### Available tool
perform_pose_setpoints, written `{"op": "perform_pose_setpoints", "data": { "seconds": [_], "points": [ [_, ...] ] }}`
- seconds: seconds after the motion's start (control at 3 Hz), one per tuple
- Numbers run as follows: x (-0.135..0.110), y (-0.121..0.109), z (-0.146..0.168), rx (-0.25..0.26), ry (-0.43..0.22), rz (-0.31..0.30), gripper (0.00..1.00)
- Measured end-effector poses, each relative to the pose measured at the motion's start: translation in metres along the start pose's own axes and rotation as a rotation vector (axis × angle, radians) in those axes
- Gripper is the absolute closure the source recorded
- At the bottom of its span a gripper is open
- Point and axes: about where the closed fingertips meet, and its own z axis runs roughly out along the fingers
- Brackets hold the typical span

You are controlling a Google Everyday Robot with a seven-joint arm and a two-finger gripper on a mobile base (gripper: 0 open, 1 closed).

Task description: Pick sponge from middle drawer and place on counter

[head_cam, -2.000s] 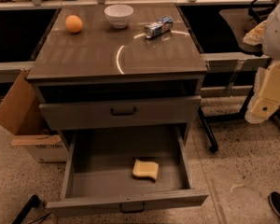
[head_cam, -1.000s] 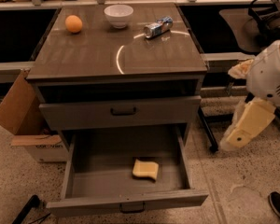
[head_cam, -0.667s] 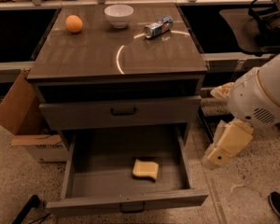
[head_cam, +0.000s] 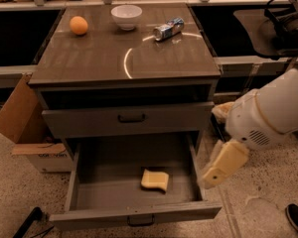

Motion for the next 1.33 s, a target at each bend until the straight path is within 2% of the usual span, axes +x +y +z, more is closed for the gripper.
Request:
{"op": "perform_pose_setpoints", "data": {
  "seconds": [0.33,0.67,1.33],
  "points": [
    [-0.002,0.017,0.059,-0.024,-0.054,0.04,0.0],
    [-0.004,0.04,0.158,-0.032,-0.09,0.13,0.0],
    [-0.006,0.038,0.156,-0.02,-0.093,0.13,0.0]
  ]
}}
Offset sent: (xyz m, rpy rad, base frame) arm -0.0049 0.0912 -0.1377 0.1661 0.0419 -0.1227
